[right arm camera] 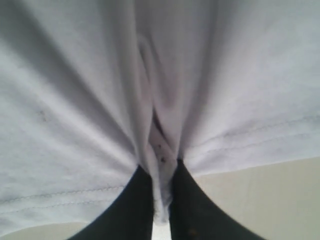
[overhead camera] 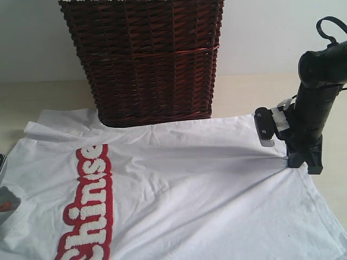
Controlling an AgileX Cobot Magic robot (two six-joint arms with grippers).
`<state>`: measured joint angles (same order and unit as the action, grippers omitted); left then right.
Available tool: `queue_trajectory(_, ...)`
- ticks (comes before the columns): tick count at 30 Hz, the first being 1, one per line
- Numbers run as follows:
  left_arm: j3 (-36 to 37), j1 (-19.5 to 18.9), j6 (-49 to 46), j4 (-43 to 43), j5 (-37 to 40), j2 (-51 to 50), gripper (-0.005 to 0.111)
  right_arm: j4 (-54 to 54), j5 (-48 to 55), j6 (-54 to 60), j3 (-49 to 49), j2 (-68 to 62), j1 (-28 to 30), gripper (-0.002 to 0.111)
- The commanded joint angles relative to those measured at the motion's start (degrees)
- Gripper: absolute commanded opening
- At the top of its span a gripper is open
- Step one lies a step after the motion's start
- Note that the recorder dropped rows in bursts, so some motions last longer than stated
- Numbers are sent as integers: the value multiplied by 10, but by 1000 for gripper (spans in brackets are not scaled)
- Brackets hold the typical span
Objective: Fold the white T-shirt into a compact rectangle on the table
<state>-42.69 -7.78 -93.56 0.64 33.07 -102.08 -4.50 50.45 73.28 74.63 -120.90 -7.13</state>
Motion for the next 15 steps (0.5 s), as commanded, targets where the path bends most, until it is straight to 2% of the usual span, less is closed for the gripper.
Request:
queue_trajectory(1, 3, -1, 10, 18, -90, -3, 0, -48, -12, -57, -11, -28, 1, 0)
queue_trajectory(5, -25, 14, 18, -31, -93, 54, 0, -109, -8, -114, -11, -13, 1, 0)
queue_trajectory(9, -57, 14, 63, -74, -93, 113, 0, -78, 0, -119, -11, 8, 2, 0)
queue_trajectory(15, -73, -10, 155, -75, -76, 206, 0, -6, 55, -135, -11, 59, 15, 0)
